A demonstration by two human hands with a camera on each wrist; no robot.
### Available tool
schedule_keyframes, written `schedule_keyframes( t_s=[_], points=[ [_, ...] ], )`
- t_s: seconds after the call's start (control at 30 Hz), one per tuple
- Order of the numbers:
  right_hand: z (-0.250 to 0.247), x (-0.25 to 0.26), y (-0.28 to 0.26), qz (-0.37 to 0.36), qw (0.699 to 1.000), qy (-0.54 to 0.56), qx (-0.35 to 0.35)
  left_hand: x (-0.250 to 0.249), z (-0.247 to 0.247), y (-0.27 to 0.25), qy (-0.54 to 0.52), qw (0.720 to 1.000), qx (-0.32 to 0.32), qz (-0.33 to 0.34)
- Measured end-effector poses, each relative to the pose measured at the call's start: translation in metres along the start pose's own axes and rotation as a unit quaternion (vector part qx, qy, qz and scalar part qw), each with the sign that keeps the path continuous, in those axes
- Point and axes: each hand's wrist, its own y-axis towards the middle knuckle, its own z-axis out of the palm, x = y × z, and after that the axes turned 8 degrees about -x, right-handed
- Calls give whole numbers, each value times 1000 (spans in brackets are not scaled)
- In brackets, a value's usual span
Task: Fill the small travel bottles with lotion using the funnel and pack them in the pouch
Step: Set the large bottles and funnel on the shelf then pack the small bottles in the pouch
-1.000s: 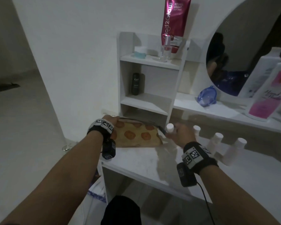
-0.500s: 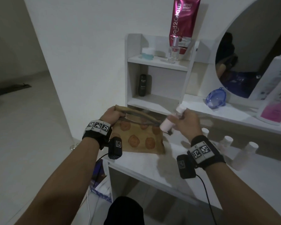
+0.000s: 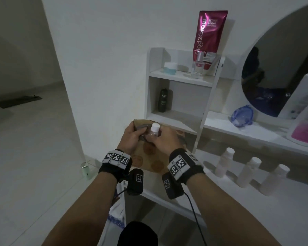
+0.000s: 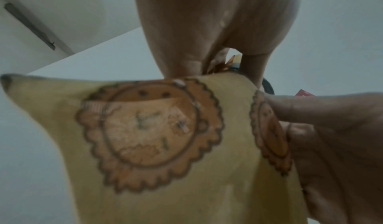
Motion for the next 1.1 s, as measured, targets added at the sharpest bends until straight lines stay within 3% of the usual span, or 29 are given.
schedule_keyframes(
  t_s=[0.07,0.17,0.3,0.5,0.63,0.7,0.8,0.93,1.1],
  points=[
    [-4,-2,7,29,997,-28,63,1,3,-1,2,1000,-9,16],
    [-12,-5,11,17,985,-113,132,5,6,-2,43,998,13,42],
    [-24,-10,4,14,981,-104,160,4,7,-3,76,995,41,58],
    [-58,-23,-4,-36,953,-233,191,-2,0,0,32,998,-19,48],
    [-90,-21,-1,-54,952,-273,128,-14,2,-1,10,998,16,52],
    [-95,-22,-1,-85,941,-317,83,-23,3,-2,31,996,78,38],
    [-93,-31,-10,-99,923,-364,74,-33,0,-4,131,972,195,-3],
    [-85,-49,-21,-109,921,-371,51,-26,8,-10,310,934,165,62],
    [-86,-64,-22,-115,937,-330,10,-20,27,-23,403,887,170,147]
  ],
)
